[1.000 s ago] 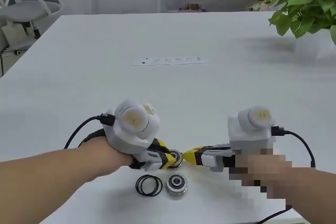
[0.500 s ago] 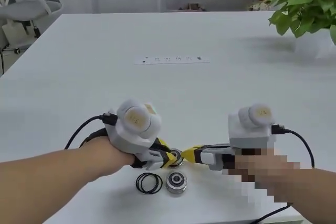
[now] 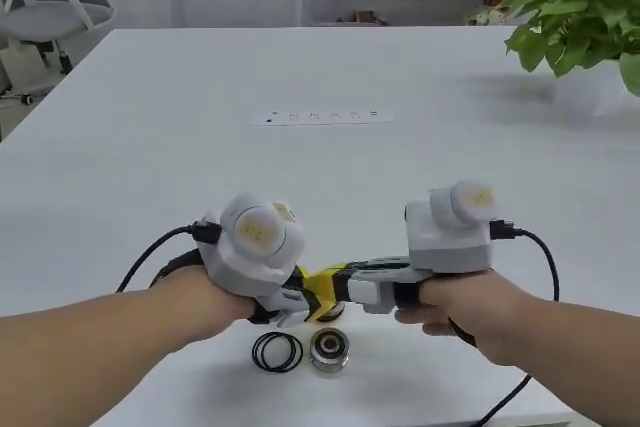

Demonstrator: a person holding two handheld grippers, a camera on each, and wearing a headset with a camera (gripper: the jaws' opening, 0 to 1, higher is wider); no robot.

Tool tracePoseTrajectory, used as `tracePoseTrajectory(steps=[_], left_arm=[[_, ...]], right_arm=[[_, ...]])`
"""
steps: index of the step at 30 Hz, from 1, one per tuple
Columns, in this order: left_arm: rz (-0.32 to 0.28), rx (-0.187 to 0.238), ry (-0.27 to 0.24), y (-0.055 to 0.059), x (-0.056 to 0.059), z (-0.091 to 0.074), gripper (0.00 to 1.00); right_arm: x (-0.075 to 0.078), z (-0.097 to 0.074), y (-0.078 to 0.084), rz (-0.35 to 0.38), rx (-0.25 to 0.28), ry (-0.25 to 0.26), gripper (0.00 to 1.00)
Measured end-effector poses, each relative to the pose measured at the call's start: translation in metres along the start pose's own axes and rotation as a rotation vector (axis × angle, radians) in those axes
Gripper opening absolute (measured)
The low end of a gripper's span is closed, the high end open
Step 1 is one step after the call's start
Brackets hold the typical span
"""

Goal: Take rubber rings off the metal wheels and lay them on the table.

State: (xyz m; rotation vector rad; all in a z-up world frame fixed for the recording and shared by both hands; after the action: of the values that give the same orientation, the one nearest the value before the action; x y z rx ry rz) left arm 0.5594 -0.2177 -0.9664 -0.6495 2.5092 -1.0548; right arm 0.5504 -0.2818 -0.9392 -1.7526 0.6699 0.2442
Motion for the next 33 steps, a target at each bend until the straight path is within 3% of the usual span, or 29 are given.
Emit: tracePoseTrajectory(steps=[8, 11, 23, 33], left_arm=[[-0.001, 0.003, 0.001, 0.001, 0.001, -0.001, 0.12], [-0.002, 0.004, 0.002, 0.001, 0.0, -0.001, 0.12], [-0.007, 0.005, 0.004, 0.001, -0.001, 0.0, 0.12], [-0.017, 0.01, 0.0, 0.001, -0.001, 0.0, 0.12]], right_arm=[[0.025, -0.016, 0.017, -0.009, -0.028, 0.095, 0.0], [0.028, -0.02, 0.023, -0.041, -0.054, 0.116, 0.0], [0.032, -0.016, 0.042, -0.142, -0.177, 0.098, 0.17], [0.033, -0.004, 0.043, -0.231, -0.199, 0.117, 0.23]])
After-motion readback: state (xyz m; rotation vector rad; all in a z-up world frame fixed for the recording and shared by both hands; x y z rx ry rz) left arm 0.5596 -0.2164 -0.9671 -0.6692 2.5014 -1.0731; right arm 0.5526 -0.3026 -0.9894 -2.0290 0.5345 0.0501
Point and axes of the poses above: the centre of the closed fingertips' face, and the gripper's own axes: z roughly forward along the fingers, x roughly to its right, y roughly out of its underside, the point moved 6 cm from there along -z, roughly backward along the fingers, and after that the axes turned 7 degrees about -y, right-handed, at the moved point
